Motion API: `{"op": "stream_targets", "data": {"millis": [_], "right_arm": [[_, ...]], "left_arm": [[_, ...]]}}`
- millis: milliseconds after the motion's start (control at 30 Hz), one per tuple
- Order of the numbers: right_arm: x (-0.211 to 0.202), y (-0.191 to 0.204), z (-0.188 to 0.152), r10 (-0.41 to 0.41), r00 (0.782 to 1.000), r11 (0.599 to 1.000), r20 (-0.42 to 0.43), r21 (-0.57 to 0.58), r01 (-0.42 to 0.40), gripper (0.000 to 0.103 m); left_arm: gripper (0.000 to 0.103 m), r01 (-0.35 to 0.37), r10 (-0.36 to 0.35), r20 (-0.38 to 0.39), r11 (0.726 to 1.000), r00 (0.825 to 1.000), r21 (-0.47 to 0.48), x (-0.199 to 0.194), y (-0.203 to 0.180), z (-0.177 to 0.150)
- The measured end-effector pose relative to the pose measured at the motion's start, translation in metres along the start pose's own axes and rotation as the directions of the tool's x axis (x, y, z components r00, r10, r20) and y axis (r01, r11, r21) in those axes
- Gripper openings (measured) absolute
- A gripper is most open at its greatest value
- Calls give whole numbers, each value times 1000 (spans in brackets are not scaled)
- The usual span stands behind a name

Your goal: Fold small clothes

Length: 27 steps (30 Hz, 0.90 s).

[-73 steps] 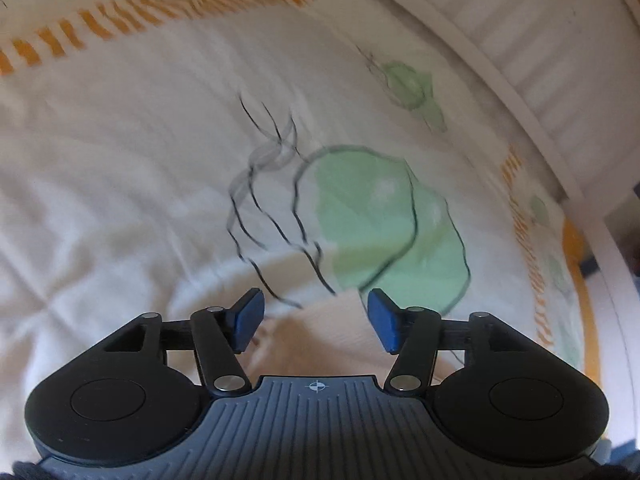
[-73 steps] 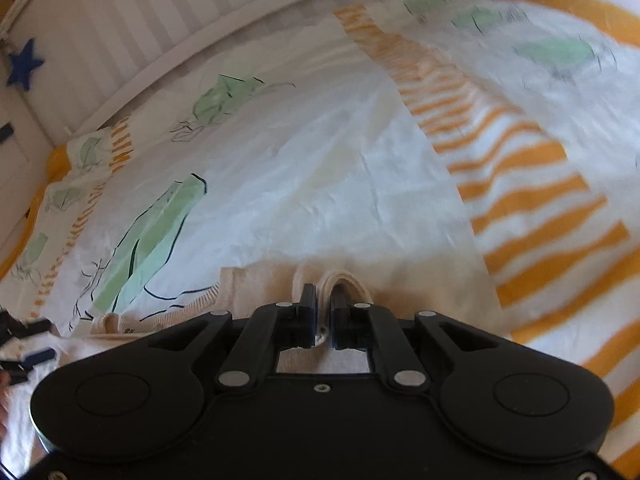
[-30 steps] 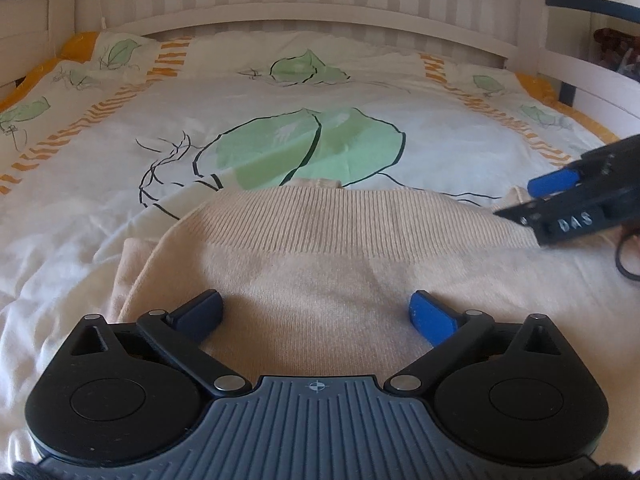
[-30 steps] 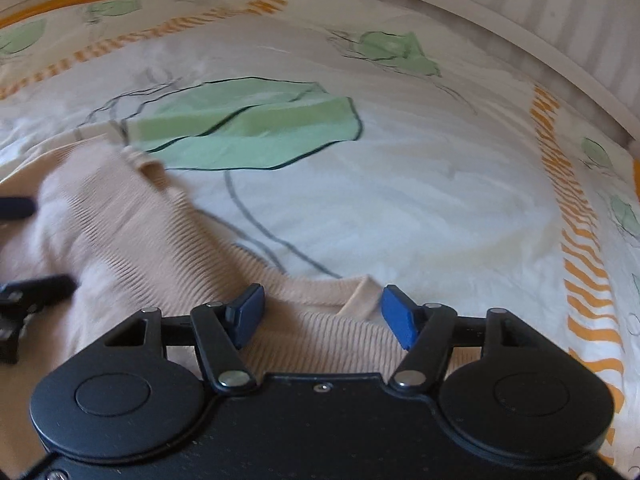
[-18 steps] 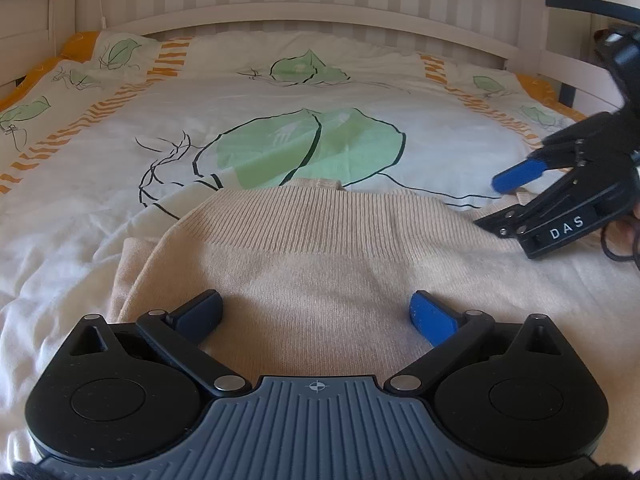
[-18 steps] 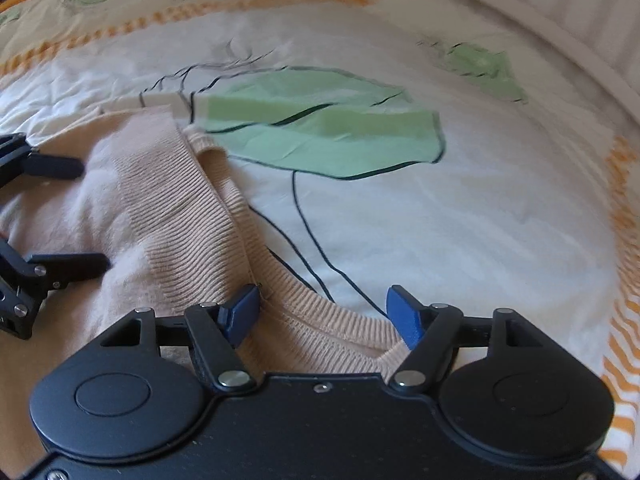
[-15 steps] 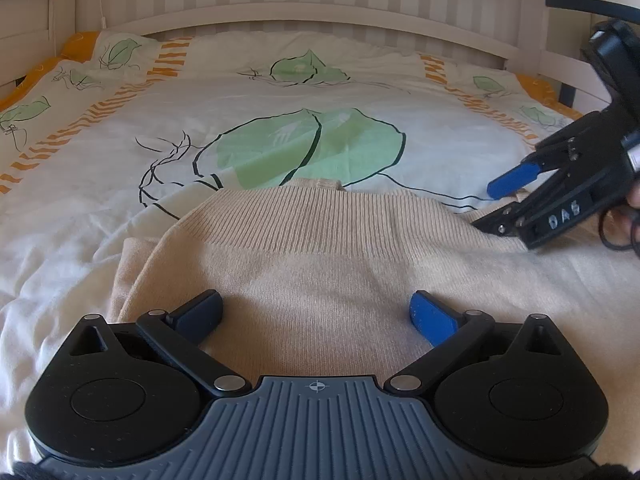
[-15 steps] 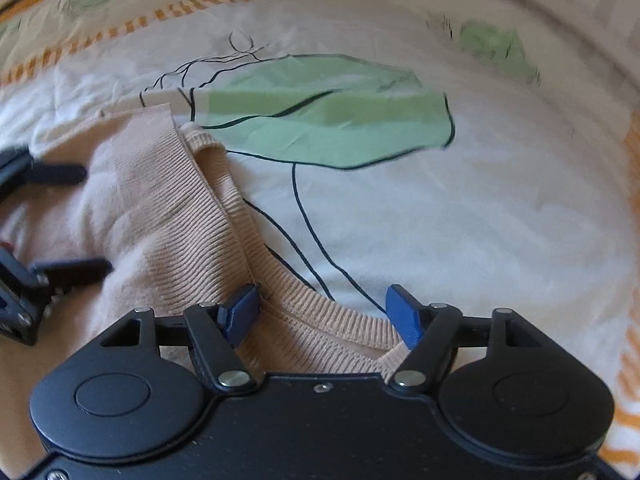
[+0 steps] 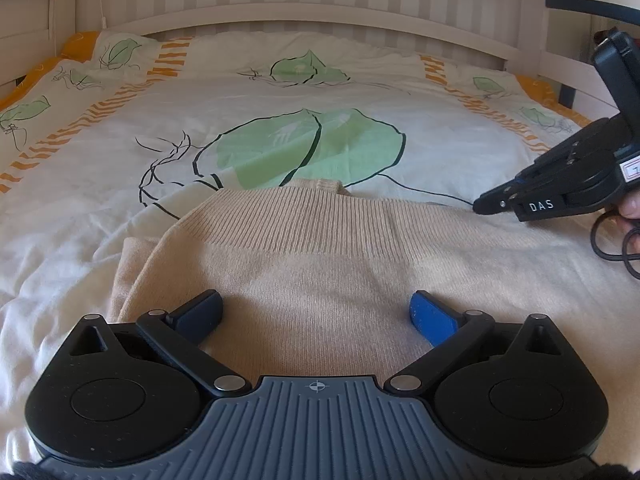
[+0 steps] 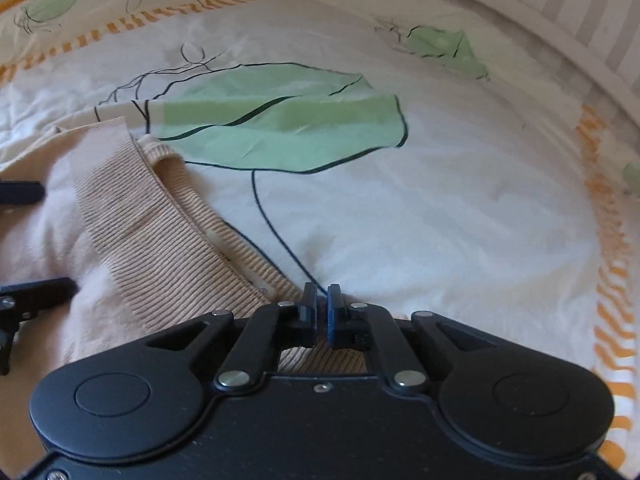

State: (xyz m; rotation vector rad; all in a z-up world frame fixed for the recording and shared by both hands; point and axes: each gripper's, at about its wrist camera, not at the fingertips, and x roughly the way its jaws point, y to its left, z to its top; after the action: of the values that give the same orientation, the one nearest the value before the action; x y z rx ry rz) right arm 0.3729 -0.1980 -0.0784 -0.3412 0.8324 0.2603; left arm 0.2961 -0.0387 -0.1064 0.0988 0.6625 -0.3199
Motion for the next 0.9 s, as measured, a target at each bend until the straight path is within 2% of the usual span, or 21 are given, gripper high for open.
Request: {"op": "stream_targets", "data": {"millis": [67,100,133,200,267,333,367,433,533,667,800,900], "right_arm": [[-8,-3,-1,-7,999,1000,41,26,6,16],[-14,-7,-3,-6,998,999,67,55,3,25],[-19,-12,-5,-10,996,996,85,89,3,41],[-28,-21,-12,-16,995,990,102,143,1,58],[-29,-27,-22,-25,996,988,84,154,12,58],[-21,-33,-30,-67,997,987,32,148,62,58],[-17,-40,-35,-77,997,982,15,174,73,60],[-14,-57,-39,-51,999,956,17,291,43,65],[-27,-68,-42,-7,994,915,112,402,-39,65],[-61,-67,-54,-39,982,874,183,483,-55,67],[-90,-40,-72,-38,980,901,194,431,-51,68],[-94,-19,-83,3,987,917,163,393,-68,68]], "left_arm": [[102,1,-1,0,1000,1000,-1,0,0,0],[102,1,-1,0,1000,1000,-1,0,0,0],[102,1,-1,0,1000,1000,-1,0,0,0],[102,1,-1,0,1000,1000,-1,0,0,0],[102,1,-1,0,1000,1000,-1,0,0,0],[102,1,-1,0,1000,1000,-1,0,0,0],[102,1,-1,0,1000,1000,-1,0,0,0],[102,0,0,0,1000,1000,-1,0,0,0],[102,0,0,0,1000,1000,0,0,0,0],[102,1,-1,1,1000,1000,-1,0,0,0],[102,0,0,0,1000,1000,0,0,0,0],[102,-5,5,-2,1000,1000,5,0,-1,0]]}}
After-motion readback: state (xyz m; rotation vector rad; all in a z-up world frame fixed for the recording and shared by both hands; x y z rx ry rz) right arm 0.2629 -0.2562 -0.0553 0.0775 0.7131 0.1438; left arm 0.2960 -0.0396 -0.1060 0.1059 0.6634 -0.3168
